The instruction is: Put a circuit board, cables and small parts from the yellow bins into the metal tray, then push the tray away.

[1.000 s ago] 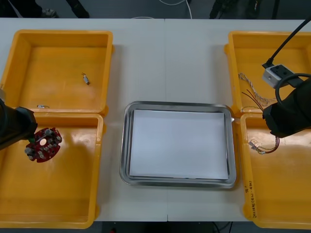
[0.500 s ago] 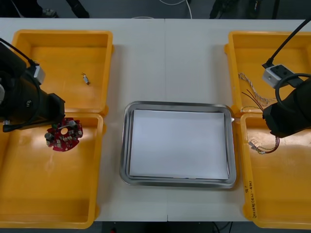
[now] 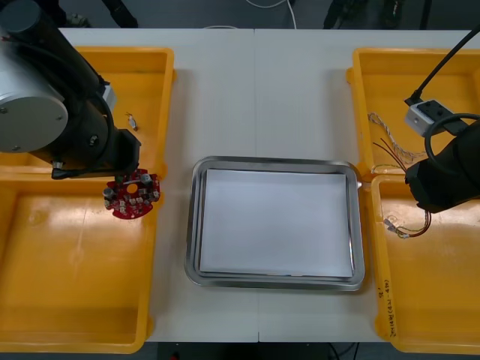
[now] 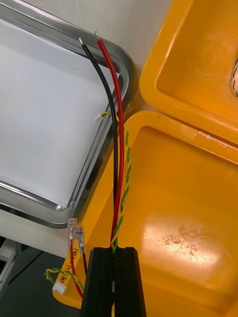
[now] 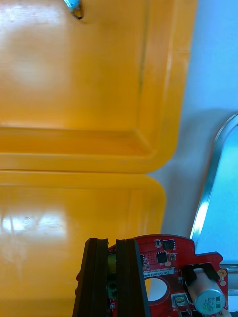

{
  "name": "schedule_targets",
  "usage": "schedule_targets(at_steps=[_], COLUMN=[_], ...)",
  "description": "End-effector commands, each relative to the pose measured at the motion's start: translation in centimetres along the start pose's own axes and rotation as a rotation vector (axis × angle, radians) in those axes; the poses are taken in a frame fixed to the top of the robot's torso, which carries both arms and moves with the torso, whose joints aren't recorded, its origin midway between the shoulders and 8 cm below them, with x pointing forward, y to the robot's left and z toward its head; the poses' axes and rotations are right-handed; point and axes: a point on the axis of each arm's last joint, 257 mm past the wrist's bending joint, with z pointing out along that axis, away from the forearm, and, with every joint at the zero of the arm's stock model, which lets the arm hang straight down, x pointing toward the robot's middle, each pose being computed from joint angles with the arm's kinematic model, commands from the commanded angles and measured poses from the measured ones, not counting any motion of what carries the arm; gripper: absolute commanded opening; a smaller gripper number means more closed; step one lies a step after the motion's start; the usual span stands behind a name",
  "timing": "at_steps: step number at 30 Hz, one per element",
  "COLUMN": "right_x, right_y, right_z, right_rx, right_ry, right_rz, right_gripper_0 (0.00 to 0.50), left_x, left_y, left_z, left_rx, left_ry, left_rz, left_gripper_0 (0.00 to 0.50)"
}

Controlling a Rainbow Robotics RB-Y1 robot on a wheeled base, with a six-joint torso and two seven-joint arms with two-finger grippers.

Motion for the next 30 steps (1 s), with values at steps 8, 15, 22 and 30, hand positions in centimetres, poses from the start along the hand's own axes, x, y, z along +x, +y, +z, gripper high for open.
schedule_targets(at_steps=[8,15,22,30], right_x=[-0.3,-0.3,-0.3,-0.3], right_y=[0.8,0.8,0.9,1.0], right_z=[-0.4,-0.4,-0.4,-0.4], right_rx=[-0.002,-0.002,-0.005,-0.009], right_ry=[-0.017,-0.017,-0.015,-0.014], right_rz=[-0.066,-0.066,-0.067,-0.069], right_gripper_0=[0.0,0.0,0.0,0.0], left_x=[-2.4,-2.6,-1.5,0.2], left_y=[-7.9,-12.1,-15.6,-17.1], left_z=[0.4,1.2,2.0,3.9], left_rx=[0.016,0.027,0.039,0.052], left_ry=[-0.03,-0.058,-0.089,-0.114], left_rz=[0.079,0.031,0.05,0.055], left_gripper_0=[0.001,0.001,0.0,0.001])
